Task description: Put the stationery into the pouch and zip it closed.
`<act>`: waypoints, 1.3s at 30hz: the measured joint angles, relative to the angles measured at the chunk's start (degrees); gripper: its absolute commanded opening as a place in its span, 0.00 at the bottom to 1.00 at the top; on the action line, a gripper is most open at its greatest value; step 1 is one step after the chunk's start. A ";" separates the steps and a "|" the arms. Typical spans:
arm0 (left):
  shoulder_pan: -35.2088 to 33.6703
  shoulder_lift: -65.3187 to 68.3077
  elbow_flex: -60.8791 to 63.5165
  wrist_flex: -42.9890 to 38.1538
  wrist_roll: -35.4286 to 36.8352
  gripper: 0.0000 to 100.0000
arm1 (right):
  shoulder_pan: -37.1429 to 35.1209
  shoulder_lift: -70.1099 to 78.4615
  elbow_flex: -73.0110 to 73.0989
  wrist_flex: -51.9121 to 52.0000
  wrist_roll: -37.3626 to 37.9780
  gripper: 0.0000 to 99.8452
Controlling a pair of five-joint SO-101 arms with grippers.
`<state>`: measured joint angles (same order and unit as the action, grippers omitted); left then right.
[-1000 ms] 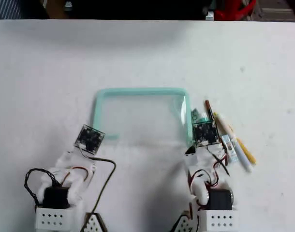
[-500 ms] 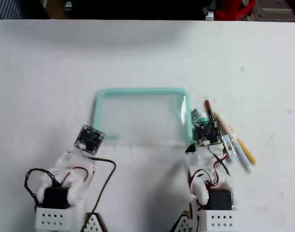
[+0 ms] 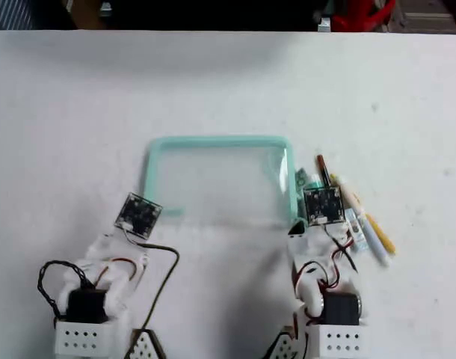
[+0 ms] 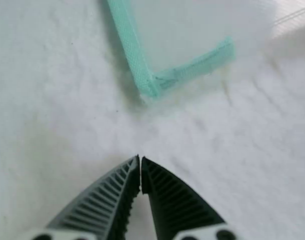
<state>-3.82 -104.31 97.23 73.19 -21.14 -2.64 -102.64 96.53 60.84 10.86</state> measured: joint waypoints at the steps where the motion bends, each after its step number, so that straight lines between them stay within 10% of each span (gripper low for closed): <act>1: 0.00 0.00 0.00 0.00 0.00 0.03 | 0.09 0.00 0.00 0.00 0.00 0.05; 22: 2.02 0.09 0.00 -0.62 0.00 0.03 | 0.00 0.00 0.00 -2.29 0.00 0.10; 28: 2.46 0.09 0.00 -17.05 0.18 0.02 | 0.00 0.00 0.00 -2.29 0.00 0.10; 39: 13.63 0.18 -1.32 -32.18 28.13 0.02 | 0.00 0.00 0.00 -2.29 0.00 0.10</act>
<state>9.80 -104.13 95.91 41.01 6.99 -2.64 -102.64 96.53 58.55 10.86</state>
